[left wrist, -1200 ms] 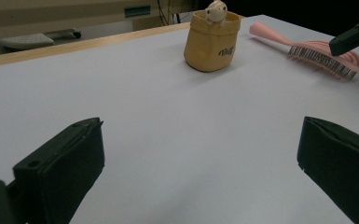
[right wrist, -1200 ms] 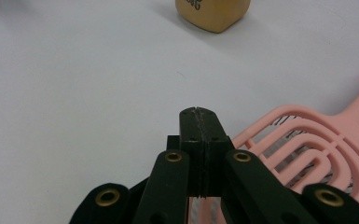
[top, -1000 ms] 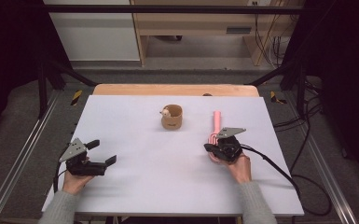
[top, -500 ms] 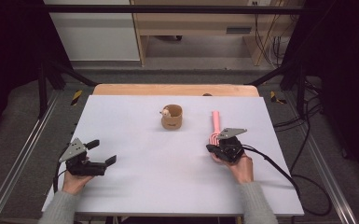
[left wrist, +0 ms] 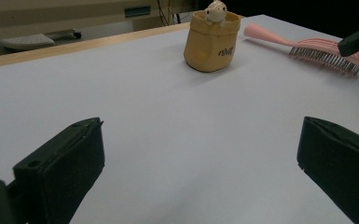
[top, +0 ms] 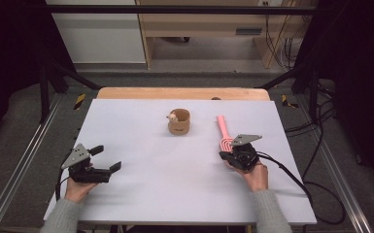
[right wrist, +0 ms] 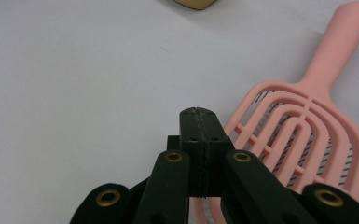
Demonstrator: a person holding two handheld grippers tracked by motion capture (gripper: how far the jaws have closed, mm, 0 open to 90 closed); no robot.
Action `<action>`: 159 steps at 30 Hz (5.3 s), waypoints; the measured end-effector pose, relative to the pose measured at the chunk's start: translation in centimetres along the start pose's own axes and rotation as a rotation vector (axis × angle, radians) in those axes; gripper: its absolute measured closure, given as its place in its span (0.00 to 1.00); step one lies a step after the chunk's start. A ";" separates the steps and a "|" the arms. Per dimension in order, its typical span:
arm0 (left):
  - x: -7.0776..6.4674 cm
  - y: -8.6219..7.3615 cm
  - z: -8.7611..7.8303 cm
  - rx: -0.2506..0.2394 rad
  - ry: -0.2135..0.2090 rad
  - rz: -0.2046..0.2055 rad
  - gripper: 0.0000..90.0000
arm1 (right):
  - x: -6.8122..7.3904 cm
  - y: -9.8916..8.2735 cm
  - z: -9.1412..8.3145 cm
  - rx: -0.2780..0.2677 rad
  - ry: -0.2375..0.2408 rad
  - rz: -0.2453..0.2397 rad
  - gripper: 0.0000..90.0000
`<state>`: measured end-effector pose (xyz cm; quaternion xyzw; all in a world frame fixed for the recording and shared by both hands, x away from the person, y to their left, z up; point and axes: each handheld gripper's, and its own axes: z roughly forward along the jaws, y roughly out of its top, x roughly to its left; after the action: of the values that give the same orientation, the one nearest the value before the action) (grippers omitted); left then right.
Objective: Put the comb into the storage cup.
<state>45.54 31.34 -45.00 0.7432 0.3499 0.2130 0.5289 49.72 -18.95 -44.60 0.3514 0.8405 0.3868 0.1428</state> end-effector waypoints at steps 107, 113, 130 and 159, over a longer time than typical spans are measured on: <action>0.1 -0.1 0.2 0.017 0.010 -0.010 0.00 | -1.7 4.1 1.4 -0.102 -0.160 0.202 1.00; 0.1 -0.1 0.2 0.016 0.010 -0.010 0.00 | -2.1 4.9 2.7 -0.101 -0.168 0.229 1.00; 0.1 -0.1 0.2 0.016 0.007 -0.011 0.00 | -3.5 5.9 5.6 -0.067 -0.212 0.264 1.00; 0.1 -0.1 0.3 0.021 0.003 -0.011 0.00 | -4.3 6.3 8.5 0.025 -0.229 0.277 1.00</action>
<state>45.79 31.21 -45.22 0.7465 0.3572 0.2074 0.5216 60.16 -14.44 -45.62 0.5074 0.7670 0.3497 0.1787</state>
